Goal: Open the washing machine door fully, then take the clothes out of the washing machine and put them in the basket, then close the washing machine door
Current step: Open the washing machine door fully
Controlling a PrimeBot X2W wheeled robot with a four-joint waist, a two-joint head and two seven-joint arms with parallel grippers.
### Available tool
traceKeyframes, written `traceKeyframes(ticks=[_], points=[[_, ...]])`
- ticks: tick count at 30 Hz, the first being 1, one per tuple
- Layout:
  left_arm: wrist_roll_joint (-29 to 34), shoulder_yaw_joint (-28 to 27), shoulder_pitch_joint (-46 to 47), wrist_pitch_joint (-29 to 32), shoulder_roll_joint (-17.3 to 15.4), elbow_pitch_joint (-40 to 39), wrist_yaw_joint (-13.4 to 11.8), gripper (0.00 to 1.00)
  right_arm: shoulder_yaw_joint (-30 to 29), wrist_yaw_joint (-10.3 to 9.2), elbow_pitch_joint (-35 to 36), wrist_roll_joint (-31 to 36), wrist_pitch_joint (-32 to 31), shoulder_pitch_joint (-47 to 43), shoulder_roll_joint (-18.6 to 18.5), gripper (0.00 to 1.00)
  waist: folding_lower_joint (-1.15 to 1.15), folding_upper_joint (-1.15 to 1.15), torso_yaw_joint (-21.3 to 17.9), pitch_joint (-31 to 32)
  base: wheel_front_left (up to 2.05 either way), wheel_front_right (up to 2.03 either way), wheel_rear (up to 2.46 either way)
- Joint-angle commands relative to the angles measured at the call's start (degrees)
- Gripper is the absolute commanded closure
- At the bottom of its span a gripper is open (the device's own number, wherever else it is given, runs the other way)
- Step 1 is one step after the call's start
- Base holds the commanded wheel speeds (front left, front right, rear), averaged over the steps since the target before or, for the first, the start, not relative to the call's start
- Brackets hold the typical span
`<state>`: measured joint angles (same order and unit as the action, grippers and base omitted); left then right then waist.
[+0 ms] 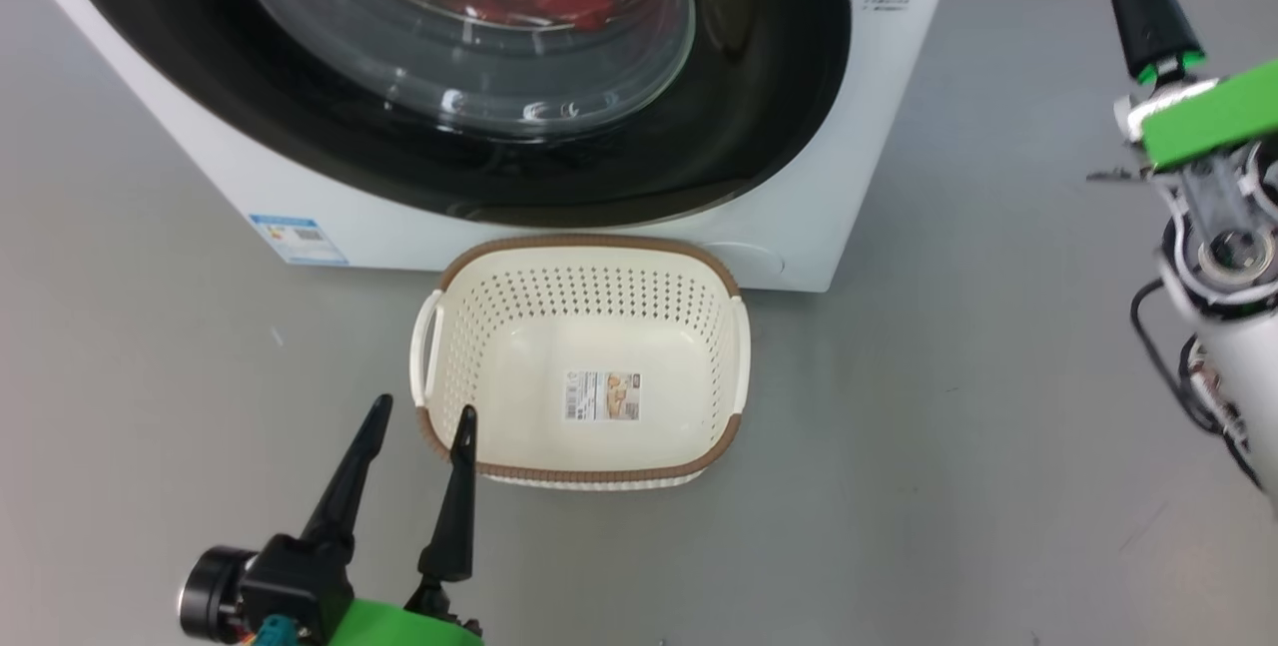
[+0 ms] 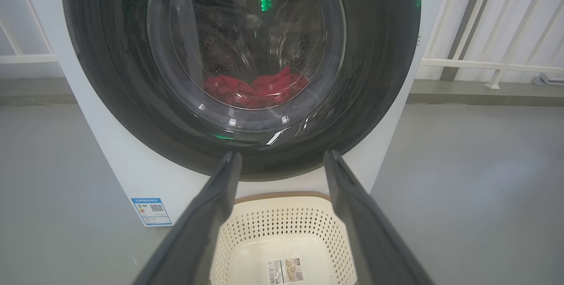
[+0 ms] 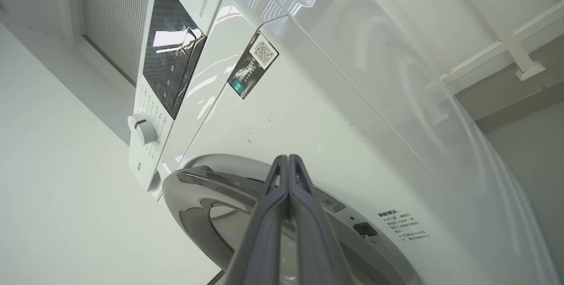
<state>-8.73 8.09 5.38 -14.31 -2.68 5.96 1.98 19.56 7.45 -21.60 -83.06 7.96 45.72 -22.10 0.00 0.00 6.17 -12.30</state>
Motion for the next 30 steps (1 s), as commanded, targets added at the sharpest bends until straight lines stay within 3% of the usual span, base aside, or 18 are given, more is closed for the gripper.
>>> traceKeyframes(ticks=[1, 12, 19, 30], points=[[-0.5, -1.3, 2.0, -0.7, -0.2, -1.6, -0.4, 0.0, 0.5, 0.03, 1.0, -1.4, -0.9, 1.4, -0.6, 1.0, 0.0, 0.0, 1.0, -1.2, 0.0, 0.0, 0.0], [-1.6, 0.9, 4.1, -0.7, -0.2, -2.1, -1.2, 0.0, -1.1, 0.03, -2.8, -13.1, -18.8, 8.1, -2.1, 1.0, 0.0, 0.0, 4.2, -4.3, 0.0, 0.0, 0.0], [-2.5, 2.4, 4.9, -0.7, -0.2, -2.4, -1.8, 0.0, -1.9, 0.03, -7.5, -16.1, -28.9, 12.4, -1.3, 1.0, 0.0, 0.0, 5.7, -6.1, 0.0, 0.0, 0.0], [-3.3, 4.4, 6.2, -0.7, -0.2, -3.0, -2.4, 0.0, -4.0, 0.03, -14.4, -17.8, -38.2, 18.7, 0.2, 1.0, 0.0, 0.0, 7.6, -9.0, 0.0, 0.0, 0.0]])
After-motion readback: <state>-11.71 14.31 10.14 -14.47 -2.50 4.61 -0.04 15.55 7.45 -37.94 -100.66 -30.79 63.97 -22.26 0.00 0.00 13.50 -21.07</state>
